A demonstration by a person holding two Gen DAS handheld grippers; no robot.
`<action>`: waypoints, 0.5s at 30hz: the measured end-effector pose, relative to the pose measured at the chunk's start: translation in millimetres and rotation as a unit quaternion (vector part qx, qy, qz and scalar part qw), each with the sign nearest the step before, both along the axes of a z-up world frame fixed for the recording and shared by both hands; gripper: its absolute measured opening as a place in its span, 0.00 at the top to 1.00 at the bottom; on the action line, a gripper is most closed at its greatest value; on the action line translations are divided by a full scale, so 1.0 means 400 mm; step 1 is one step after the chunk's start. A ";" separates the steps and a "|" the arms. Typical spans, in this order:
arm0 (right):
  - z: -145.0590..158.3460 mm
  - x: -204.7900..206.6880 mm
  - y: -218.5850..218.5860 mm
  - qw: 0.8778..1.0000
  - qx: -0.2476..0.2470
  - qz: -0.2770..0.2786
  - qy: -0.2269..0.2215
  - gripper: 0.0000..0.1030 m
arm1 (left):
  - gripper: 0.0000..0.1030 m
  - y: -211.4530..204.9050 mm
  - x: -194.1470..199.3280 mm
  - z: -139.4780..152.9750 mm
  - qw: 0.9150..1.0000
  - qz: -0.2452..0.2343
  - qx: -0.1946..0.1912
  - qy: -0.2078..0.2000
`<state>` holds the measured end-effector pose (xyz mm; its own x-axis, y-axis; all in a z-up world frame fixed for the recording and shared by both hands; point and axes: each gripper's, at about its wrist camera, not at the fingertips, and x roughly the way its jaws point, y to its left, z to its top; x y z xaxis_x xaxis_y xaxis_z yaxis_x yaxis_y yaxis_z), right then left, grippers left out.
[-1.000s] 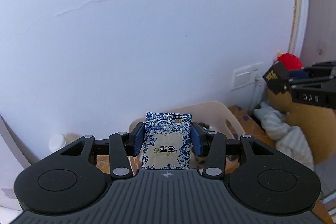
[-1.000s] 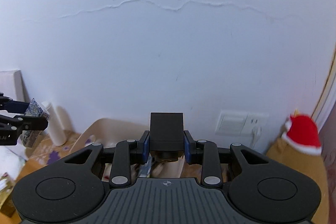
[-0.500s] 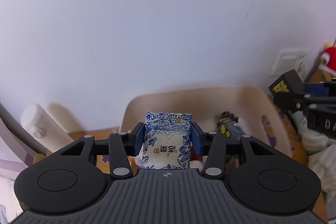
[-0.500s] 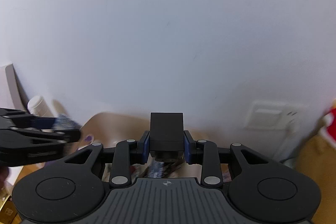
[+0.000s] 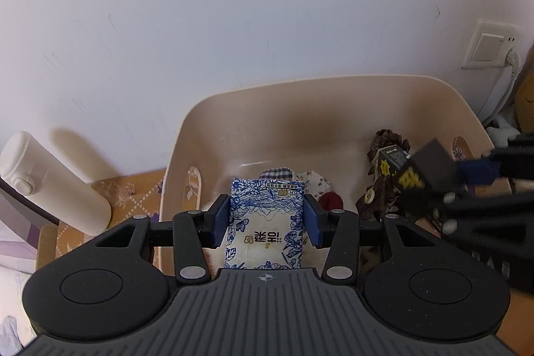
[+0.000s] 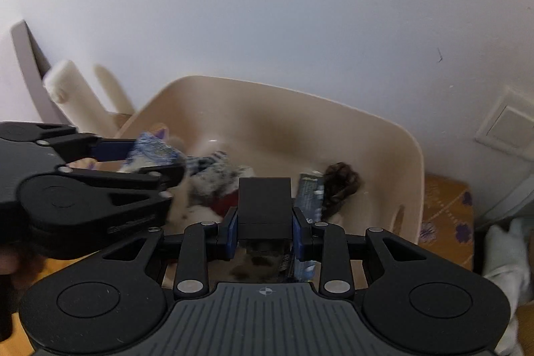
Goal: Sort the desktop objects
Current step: 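Carry packet and black block into the basket and open both grippers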
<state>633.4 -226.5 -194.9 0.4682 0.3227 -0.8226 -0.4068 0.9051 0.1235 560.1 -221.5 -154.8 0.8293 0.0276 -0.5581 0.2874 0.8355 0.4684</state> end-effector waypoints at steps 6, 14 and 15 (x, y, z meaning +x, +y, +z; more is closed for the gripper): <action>-0.030 0.023 0.012 0.998 -0.053 0.012 -0.019 0.72 | 0.53 0.050 0.001 -0.024 1.000 0.004 0.011 0.009; -0.024 0.028 0.024 0.995 -0.086 0.023 -0.038 0.52 | 0.30 0.024 -0.002 -0.048 1.000 0.012 0.014 0.005; -0.020 0.023 0.030 0.995 -0.083 0.020 -0.042 0.47 | 0.29 0.027 -0.005 -0.045 1.000 0.011 0.015 0.004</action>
